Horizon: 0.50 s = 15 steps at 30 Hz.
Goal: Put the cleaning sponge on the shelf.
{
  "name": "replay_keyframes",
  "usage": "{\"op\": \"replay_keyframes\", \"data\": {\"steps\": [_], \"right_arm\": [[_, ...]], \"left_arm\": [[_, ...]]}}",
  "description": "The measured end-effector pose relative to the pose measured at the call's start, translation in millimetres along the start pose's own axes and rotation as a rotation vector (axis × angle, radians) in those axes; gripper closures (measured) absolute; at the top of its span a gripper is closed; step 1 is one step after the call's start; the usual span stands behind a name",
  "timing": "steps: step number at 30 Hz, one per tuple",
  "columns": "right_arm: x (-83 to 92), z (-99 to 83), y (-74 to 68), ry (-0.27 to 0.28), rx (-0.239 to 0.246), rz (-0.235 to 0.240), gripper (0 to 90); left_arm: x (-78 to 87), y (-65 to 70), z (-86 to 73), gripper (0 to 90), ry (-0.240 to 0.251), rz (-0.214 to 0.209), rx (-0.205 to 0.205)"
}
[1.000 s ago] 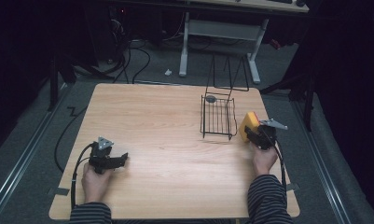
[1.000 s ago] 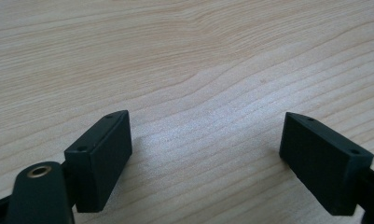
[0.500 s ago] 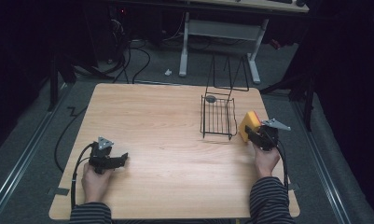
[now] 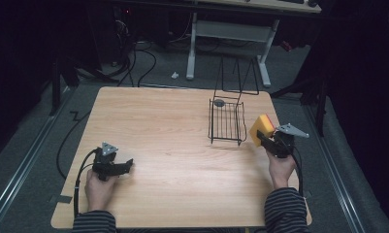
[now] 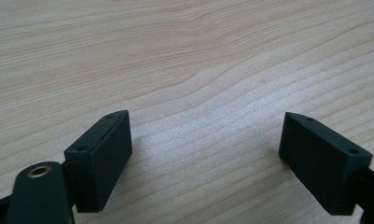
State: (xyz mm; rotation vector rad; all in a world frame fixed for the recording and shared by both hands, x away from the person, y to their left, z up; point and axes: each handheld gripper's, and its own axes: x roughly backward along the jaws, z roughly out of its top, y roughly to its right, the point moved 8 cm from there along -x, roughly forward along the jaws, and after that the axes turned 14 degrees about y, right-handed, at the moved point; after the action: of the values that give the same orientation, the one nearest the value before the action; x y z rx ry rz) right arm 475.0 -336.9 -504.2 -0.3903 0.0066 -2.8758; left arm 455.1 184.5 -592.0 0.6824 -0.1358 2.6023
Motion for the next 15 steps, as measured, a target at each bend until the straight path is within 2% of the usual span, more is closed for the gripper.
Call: {"op": "replay_keyframes", "data": {"steps": [6, 8, 15], "right_arm": [[8.6, 10.0, -5.8, 0.035, -0.001, 0.023, 61.2], [11.0, 11.9, -7.2, 0.03, -0.011, 0.029, 61.2], [14.8, 20.6, -13.9, 0.045, 0.001, 0.057, 61.2]], "left_arm": [[0.1, 0.0, 0.0, 17.6, -0.001, -0.001, 0.0], [0.1, 0.0, 0.0, 17.6, -0.001, -0.001, 0.0], [0.1, 0.0, 0.0, 17.6, -0.001, -0.001, 0.0]]}}
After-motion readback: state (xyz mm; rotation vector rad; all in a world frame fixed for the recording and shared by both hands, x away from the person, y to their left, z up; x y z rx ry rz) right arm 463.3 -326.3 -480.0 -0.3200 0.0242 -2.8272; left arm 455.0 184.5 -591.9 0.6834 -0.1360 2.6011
